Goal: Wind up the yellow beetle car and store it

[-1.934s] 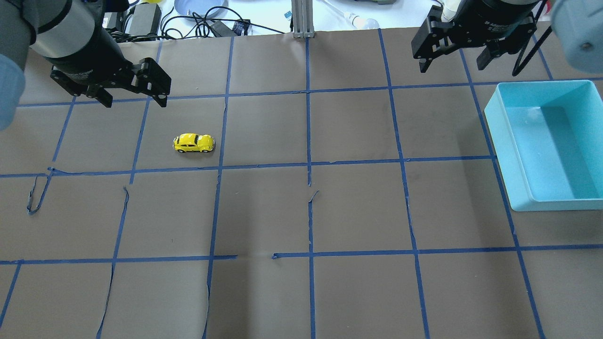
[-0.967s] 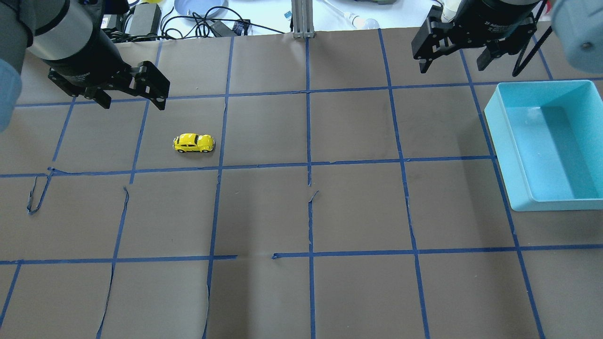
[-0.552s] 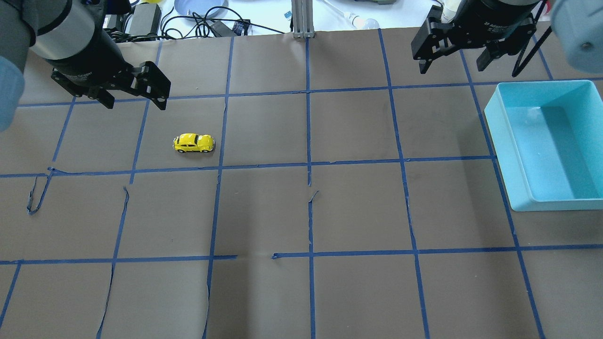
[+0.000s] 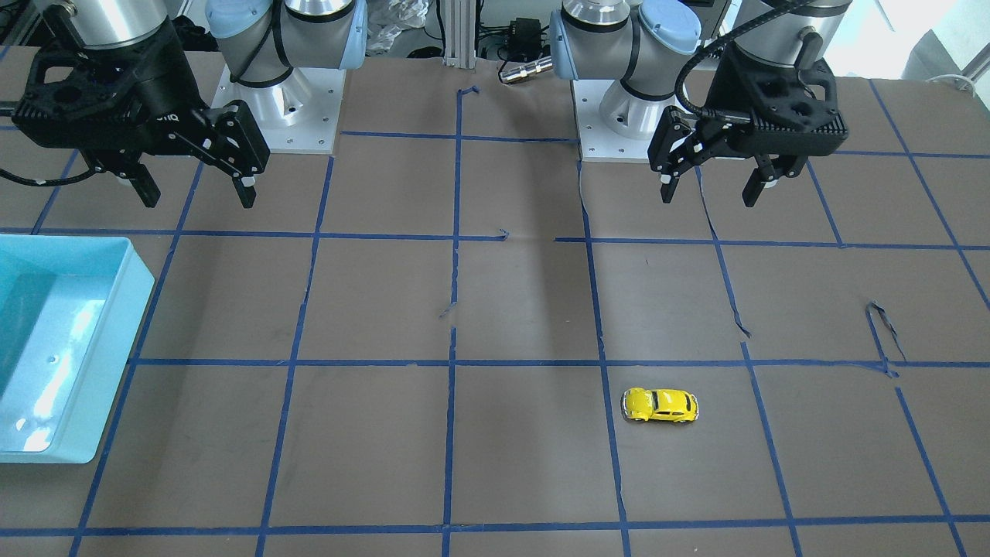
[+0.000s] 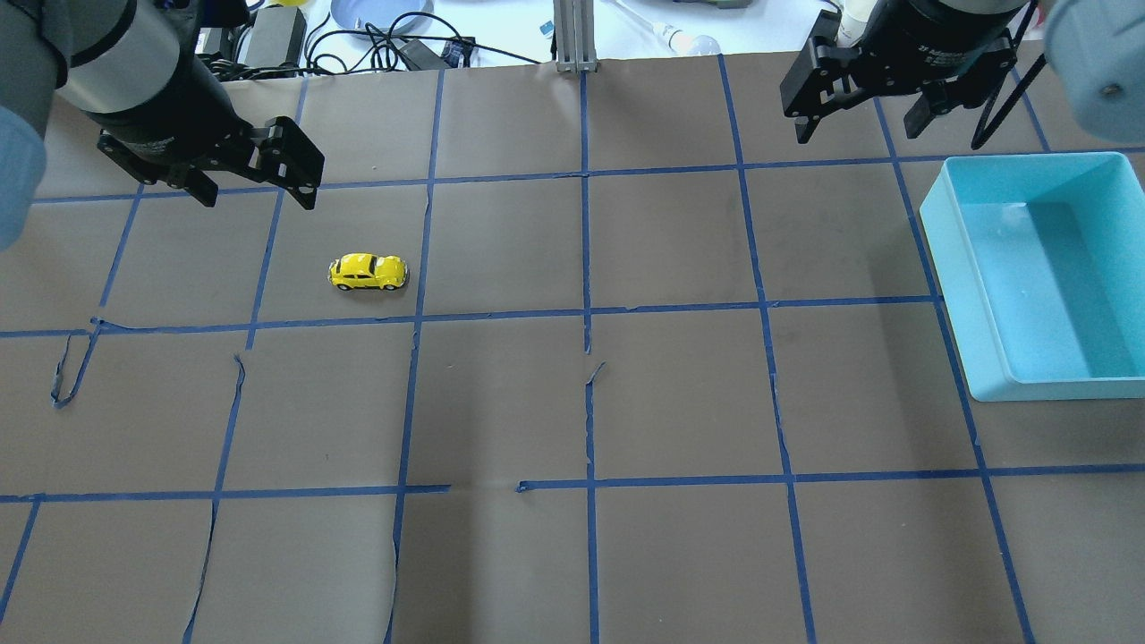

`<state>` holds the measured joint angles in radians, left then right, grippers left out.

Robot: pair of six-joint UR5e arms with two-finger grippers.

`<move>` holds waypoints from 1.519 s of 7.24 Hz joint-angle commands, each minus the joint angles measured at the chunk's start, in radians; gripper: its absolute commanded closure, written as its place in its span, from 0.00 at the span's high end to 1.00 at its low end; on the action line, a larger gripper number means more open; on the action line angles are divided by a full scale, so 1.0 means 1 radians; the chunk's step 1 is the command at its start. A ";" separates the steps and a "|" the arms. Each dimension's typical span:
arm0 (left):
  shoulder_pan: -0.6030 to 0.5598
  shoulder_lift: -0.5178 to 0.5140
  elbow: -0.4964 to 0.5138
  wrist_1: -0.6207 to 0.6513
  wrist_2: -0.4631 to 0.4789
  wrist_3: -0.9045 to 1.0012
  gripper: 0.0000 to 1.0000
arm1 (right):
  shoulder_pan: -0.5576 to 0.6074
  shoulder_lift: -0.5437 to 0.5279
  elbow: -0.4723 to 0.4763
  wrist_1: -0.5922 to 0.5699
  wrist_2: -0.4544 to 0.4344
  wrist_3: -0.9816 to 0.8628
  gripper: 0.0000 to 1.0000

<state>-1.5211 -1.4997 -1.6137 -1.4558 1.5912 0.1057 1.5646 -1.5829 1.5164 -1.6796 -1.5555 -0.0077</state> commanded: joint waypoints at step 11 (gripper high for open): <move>0.006 -0.104 0.014 0.082 -0.008 0.398 1.00 | 0.000 0.000 0.001 0.000 0.000 0.000 1.00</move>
<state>-1.5166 -1.5562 -1.5992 -1.4245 1.5846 0.3685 1.5647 -1.5831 1.5171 -1.6797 -1.5555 -0.0077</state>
